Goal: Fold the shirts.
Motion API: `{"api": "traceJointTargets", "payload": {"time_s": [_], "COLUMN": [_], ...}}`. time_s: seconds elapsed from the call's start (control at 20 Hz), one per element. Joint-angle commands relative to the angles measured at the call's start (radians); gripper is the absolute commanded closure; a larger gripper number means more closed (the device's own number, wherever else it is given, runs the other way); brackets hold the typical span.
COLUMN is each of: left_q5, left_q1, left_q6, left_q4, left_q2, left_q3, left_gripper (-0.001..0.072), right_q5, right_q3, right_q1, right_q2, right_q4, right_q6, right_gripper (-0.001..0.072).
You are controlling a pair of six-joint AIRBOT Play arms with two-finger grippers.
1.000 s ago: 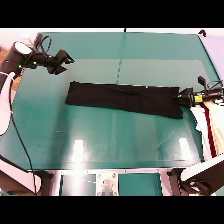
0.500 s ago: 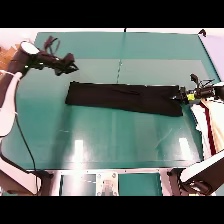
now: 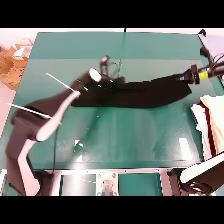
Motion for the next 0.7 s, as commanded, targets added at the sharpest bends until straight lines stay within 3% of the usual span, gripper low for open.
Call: {"api": "traceJointTargets", "payload": {"time_s": [0.0,0.3,0.4,0.5,0.65], "left_q5": [0.209,0.198,0.133,-0.008,-0.376], "left_q1": [-0.13,-0.146,-0.131,-0.078,0.064], "left_q6": [-0.017,-0.016,-0.005,0.084,0.15], "left_q4": [-0.13,-0.15,-0.147,-0.136,-0.034], "left_q2": [-0.091,-0.11,-0.098,-0.063,0.021], "left_q3": [0.006,0.019,0.021,0.031,0.099], "left_gripper": [0.0686,0.0686,0.0686,0.0686,0.0686], "right_q5": [0.092,0.05,0.05,0.05,0.05], "right_q3": [0.117,0.127,0.123,0.123,0.123], "right_q1": [0.085,0.167,0.169,0.169,0.185], "right_q2": [0.081,0.161,0.161,0.161,0.162], "right_q4": [0.068,0.065,0.065,0.065,0.069], "right_q6": [0.071,0.07,0.07,0.07,0.089], "right_gripper": [0.0697,0.0697,0.0697,0.0697,0.0697]}}
